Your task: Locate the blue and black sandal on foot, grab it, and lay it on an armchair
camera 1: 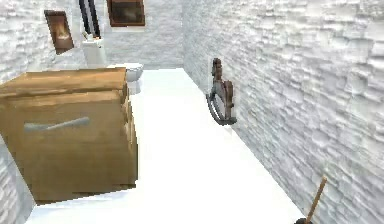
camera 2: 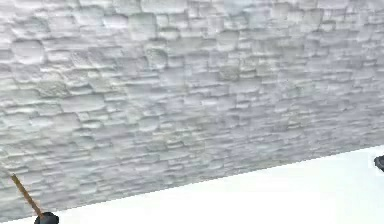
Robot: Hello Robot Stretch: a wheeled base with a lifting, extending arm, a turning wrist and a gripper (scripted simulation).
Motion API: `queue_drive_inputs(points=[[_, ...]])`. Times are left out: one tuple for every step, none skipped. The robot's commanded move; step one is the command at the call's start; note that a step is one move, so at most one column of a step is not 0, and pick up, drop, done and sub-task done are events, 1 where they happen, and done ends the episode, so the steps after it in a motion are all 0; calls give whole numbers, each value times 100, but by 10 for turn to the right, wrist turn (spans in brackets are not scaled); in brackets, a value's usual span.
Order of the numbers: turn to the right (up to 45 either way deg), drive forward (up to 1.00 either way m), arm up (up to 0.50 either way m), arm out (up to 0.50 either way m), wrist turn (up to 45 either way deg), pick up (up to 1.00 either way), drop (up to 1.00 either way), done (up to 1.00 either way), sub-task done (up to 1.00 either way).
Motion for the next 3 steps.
queue_drive_inputs(points=[[0,100,0,0,0,0,0,0,0],[450,0,0,0,0,0,0,0,0],[0,30,0,0,0,0,0,0,0]])
